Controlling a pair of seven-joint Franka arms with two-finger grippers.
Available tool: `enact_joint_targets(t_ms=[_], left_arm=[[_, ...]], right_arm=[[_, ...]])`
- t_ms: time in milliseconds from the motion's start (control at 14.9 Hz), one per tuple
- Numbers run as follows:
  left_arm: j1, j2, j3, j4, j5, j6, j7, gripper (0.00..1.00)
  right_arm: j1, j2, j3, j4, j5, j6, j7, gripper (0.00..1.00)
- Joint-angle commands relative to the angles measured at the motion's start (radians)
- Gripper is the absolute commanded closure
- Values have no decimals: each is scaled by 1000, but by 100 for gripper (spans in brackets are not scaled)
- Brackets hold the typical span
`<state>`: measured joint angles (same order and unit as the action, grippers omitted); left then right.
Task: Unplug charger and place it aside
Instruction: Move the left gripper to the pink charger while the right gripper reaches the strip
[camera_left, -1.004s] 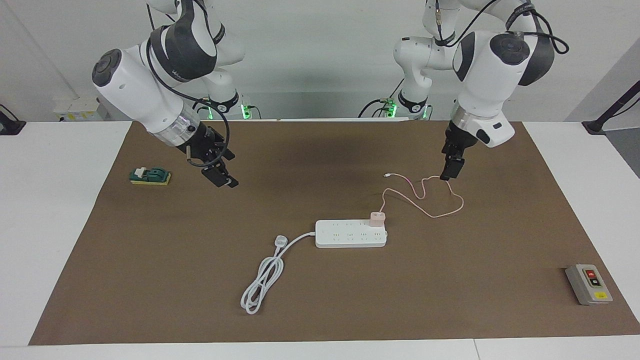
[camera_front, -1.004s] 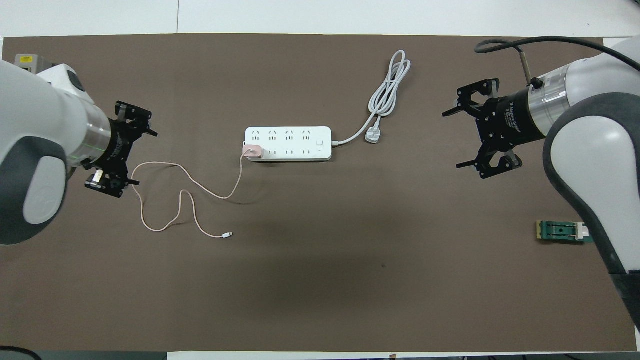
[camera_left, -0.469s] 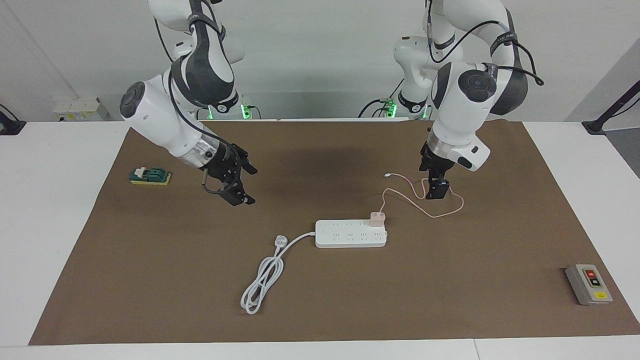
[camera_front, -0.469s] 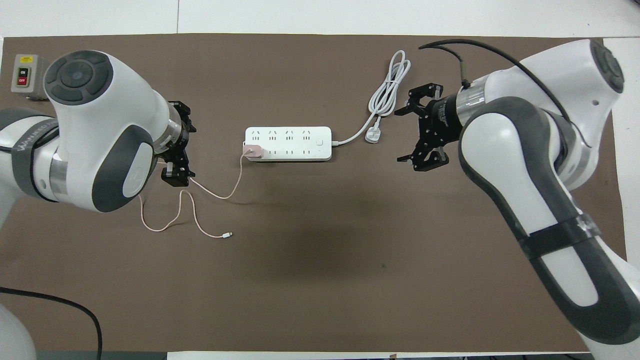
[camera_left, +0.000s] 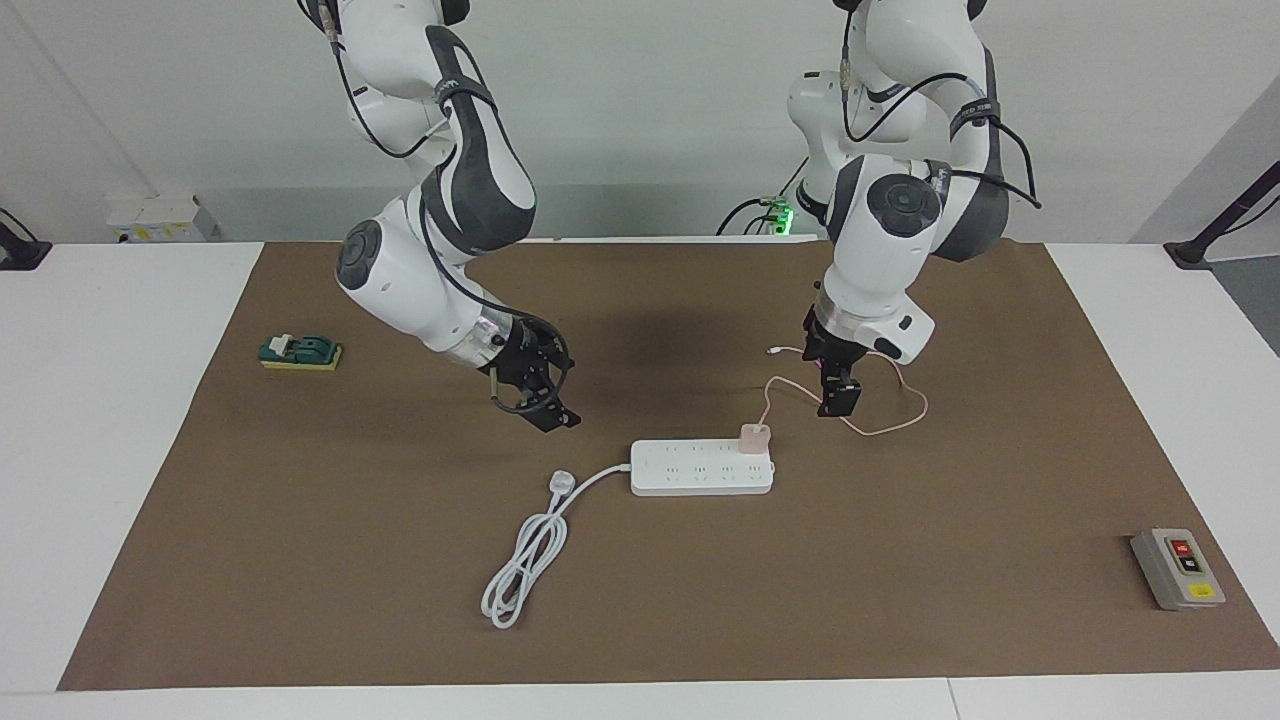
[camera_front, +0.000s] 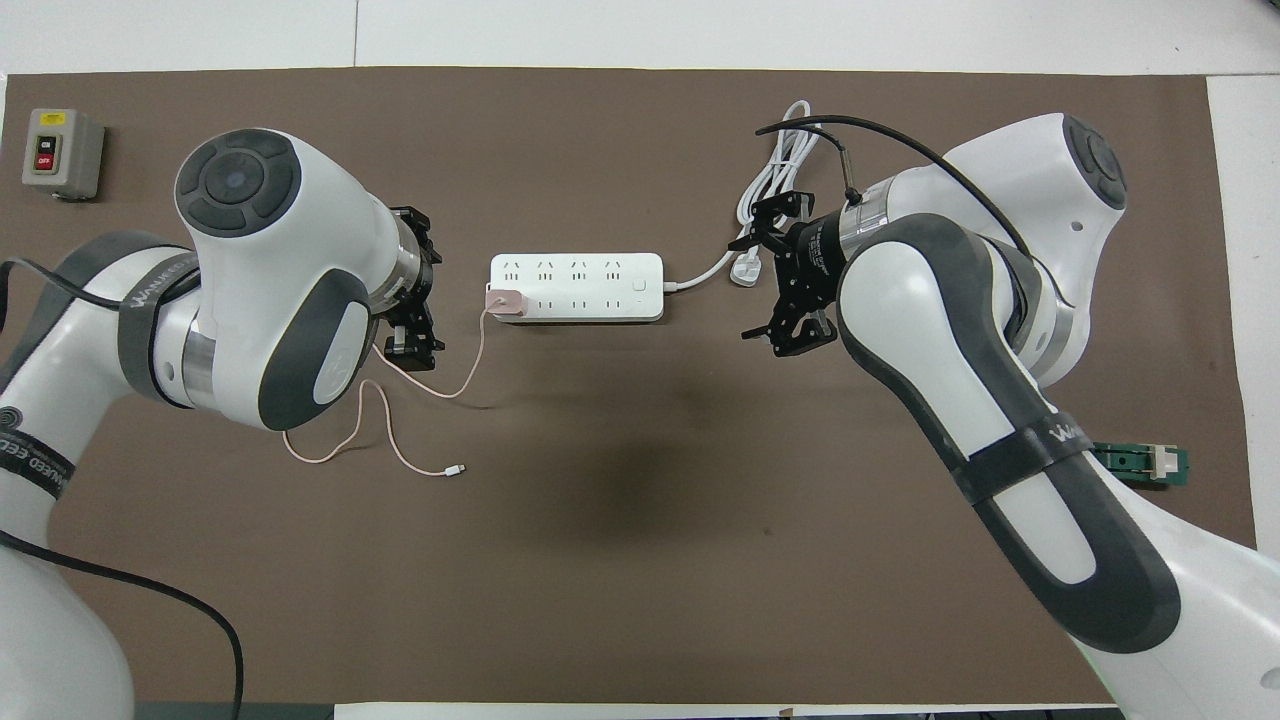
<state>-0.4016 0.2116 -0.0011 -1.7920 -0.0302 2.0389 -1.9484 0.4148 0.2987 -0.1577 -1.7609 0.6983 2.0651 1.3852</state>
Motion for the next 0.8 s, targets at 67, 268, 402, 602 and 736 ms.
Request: enact_joint_targets(t_ms=[67, 268, 402, 602, 736], left_arm=[[-37, 38, 13, -4, -13, 57, -59, 0], [-49, 60, 13, 0, -13, 84, -81, 0], [-69, 133, 15, 64, -13, 74, -101, 0], [-72, 163, 15, 82, -11, 99, -109, 0], [-72, 164, 13, 82, -11, 109, -110, 0]], right_arm=[[2, -9, 3, -45, 40, 92, -37, 0], [9, 87, 12, 53, 61, 41, -37, 0], [13, 126, 39, 84, 70, 55, -35, 0], [22, 221, 50, 176, 70, 53, -35, 0], [39, 267, 55, 201, 72, 58, -37, 0]])
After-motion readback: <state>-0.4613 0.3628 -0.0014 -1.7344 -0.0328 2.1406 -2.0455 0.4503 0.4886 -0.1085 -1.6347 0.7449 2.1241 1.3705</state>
